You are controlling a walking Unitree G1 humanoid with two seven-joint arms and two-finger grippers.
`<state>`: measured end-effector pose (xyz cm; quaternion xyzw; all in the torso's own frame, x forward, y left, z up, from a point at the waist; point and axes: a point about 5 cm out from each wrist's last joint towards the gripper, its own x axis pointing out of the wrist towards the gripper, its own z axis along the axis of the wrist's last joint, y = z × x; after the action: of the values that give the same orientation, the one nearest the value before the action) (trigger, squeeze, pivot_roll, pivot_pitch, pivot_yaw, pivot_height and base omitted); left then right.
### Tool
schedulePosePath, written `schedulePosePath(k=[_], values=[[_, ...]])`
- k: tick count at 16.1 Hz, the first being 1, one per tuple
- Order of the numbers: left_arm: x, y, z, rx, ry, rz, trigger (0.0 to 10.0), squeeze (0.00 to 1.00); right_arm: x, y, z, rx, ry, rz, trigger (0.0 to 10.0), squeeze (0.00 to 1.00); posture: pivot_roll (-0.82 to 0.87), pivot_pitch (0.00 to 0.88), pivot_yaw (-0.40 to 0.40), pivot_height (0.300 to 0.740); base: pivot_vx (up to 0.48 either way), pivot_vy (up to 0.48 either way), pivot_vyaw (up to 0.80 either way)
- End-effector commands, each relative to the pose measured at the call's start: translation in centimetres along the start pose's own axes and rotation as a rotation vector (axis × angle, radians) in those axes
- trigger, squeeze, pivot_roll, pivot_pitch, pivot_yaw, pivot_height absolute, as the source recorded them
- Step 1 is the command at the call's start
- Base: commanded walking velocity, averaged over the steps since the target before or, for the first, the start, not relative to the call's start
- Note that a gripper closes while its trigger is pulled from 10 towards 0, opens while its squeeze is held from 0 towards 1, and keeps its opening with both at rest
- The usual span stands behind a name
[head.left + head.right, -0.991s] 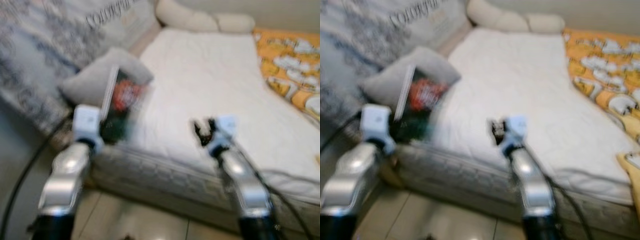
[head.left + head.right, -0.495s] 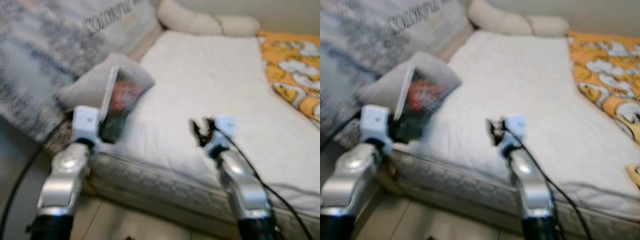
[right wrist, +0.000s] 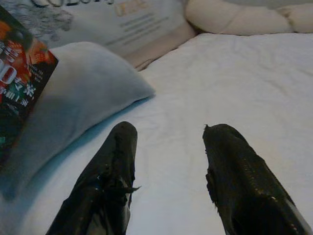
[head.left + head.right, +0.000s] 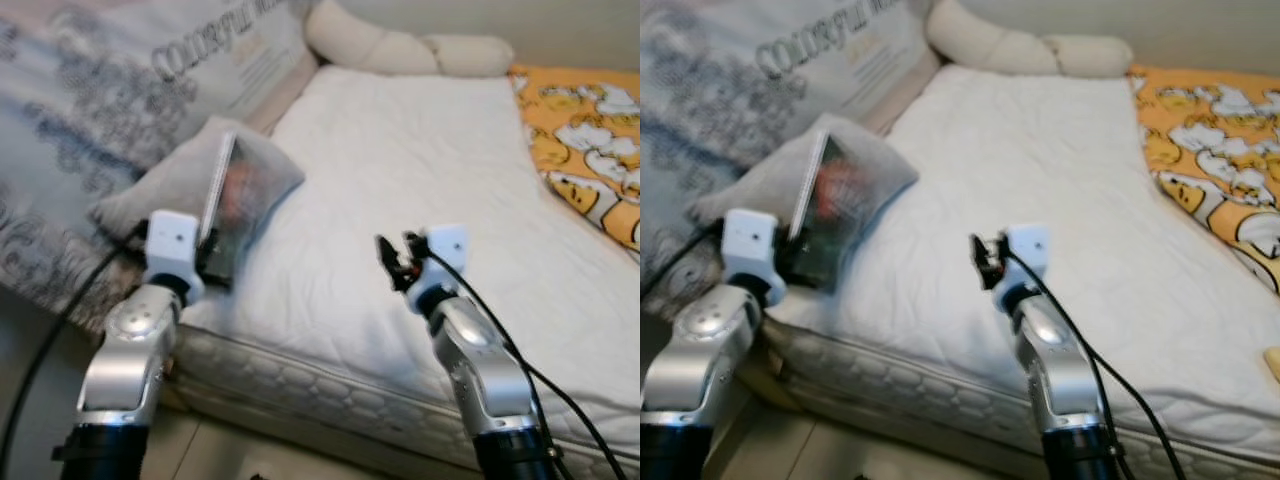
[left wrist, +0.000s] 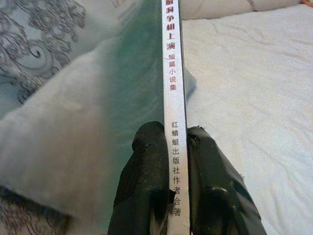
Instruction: Clean up the room
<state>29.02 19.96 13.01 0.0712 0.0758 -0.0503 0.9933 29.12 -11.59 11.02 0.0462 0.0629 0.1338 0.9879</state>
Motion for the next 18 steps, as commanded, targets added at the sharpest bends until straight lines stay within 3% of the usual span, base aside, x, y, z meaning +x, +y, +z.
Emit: schedulePosePath(k=[1, 6, 10, 15, 18], values=[[0.2, -0.5, 1.2, 0.012, -0.057, -0.022, 10.0, 0.00, -0.1, -0.9, 0.1, -0.003, -0.005, -0.029, 10.0, 0.00, -0.02, 0.000, 0.035, 0.740, 0.352, 0.000, 0.00], [0.4, -0.5, 1.3, 0.029, -0.062, -0.039, 10.0, 0.00, 0.1, -0.7, 0.1, 0.009, -0.006, -0.014, 10.0, 0.00, -0.02, 0.000, 0.036, 0.740, 0.349, 0.000, -0.76], [0.3, -0.8, 1.0, 0.071, -0.039, -0.107, 10.0, 0.00, 0.1, -0.6, 0.0, 0.016, -0.006, -0.006, 10.0, 0.00, -0.02, 0.000, 0.042, 0.740, 0.081, 0.000, 0.00], [0.4, -0.6, 0.4, 0.032, 0.016, -0.139, 10.0, 0.00, 0.0, -0.4, 0.1, 0.018, -0.006, 0.005, 10.0, 0.00, -0.03, 0.000, 0.048, 0.740, 0.000, 0.000, 0.00], [1.9, -1.3, 0.2, 0.018, 0.046, -0.223, 10.0, 0.00, -0.3, -0.8, 0.6, -0.005, -0.004, 0.063, 10.0, 0.00, -0.05, 0.000, 0.051, 0.740, 0.000, 0.000, 0.00]])
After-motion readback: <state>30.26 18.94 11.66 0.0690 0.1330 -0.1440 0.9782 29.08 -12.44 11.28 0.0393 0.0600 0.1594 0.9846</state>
